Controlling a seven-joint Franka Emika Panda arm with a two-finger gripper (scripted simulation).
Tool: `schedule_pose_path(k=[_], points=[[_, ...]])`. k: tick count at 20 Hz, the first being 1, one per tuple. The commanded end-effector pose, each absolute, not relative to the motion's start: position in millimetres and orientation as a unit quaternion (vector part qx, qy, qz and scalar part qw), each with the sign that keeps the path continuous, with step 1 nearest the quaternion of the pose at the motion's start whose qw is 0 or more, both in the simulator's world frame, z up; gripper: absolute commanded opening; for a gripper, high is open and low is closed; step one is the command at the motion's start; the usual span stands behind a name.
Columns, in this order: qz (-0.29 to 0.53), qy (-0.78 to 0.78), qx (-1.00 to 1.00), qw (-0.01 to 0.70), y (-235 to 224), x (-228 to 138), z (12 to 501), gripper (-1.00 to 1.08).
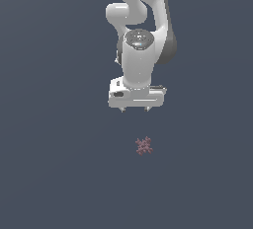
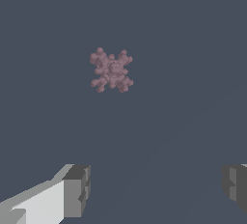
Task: Pick up the object and move it to a goal position.
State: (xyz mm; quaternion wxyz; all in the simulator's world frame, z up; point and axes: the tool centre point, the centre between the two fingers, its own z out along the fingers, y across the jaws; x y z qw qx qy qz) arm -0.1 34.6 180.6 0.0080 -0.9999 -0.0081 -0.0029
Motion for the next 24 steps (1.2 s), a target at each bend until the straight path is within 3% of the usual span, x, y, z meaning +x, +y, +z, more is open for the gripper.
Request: schedule_pose_path(k=[1,24], points=[[-0.003,-0.008,-1.0,0.008,34.7,0.8,180.1,1.0],[-0.001,-0.025,-1.0,0.001,68.9,79.2,114.1,1.0]])
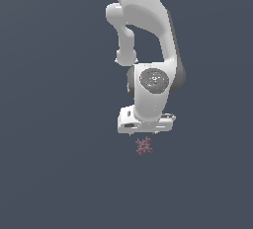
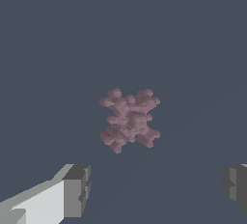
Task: Pick up the object and move it to a goal position.
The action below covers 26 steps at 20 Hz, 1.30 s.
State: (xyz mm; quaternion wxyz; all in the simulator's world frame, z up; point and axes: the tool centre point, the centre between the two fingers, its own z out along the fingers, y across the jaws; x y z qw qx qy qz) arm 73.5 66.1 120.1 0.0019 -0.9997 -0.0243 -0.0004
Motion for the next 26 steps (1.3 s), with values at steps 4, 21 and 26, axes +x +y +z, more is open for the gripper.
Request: schedule_pose_path(k=[4,21,26], points=[[0.0,-0.028,-1.0,0.001,74.5,88.9,101.6,1.0],[0.0,-0.03,-1.0,0.0,79.4,96.1,68.8,1.0],[0.0,-0.03,-1.0,0.0,79.4,95.6,42.9,1.0]])
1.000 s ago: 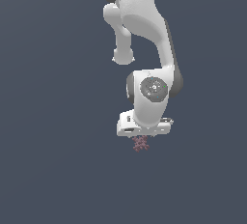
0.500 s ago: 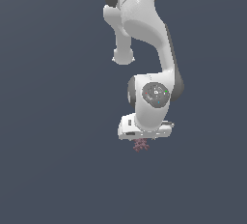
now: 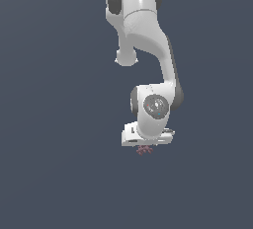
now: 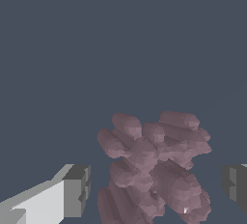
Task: Pick up the object and move it to a goal position.
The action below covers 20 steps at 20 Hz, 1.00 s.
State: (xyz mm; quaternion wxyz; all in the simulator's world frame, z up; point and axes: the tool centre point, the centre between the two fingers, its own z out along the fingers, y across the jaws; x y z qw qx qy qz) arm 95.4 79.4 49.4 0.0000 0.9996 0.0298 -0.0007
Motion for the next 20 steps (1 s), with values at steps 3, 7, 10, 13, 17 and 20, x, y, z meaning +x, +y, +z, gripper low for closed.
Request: schedule_pose_path(k=[3,7,10,13,17,20], points=[[0.0,0.03,1.0,0.0,79.5,96.2,38.3,1.0],[0.0,0.03,1.0,0.0,79.6,97.1,39.8,-1.0],[0.0,0.03,1.0,0.0,79.6,97.1,39.8,-1.0],[0.0,0.03,1.0,0.0,79.6,97.1,39.8,-1.0],[0.0,0.03,1.0,0.0,79.6,97.1,39.8,-1.0],[0.0,0.03,1.0,0.0,78.6,96.2,40.1,-1.0]])
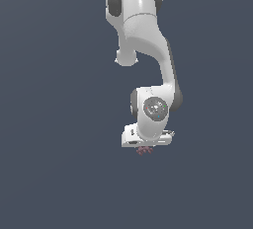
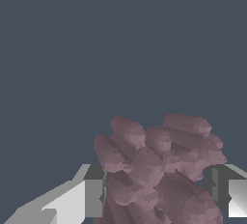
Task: Pick up the object and move it to a goal position.
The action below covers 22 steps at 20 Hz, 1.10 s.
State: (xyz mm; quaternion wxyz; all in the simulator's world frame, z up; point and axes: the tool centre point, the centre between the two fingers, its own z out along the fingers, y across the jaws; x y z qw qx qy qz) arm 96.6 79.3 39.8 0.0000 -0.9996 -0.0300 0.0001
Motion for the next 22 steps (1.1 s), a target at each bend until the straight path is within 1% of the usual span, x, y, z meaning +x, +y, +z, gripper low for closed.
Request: schedule_pose_path(k=[1,12,22], points=[[0.0,-0.03,-1.0,0.0,77.8,95.5,40.4,-1.0],[0.0,-0.03,-1.0,0.0,52.4,73.9,48.3,-1.0],[0.0,-0.03,-1.0,0.0,-3.6,26.9,65.6,-1.0]])
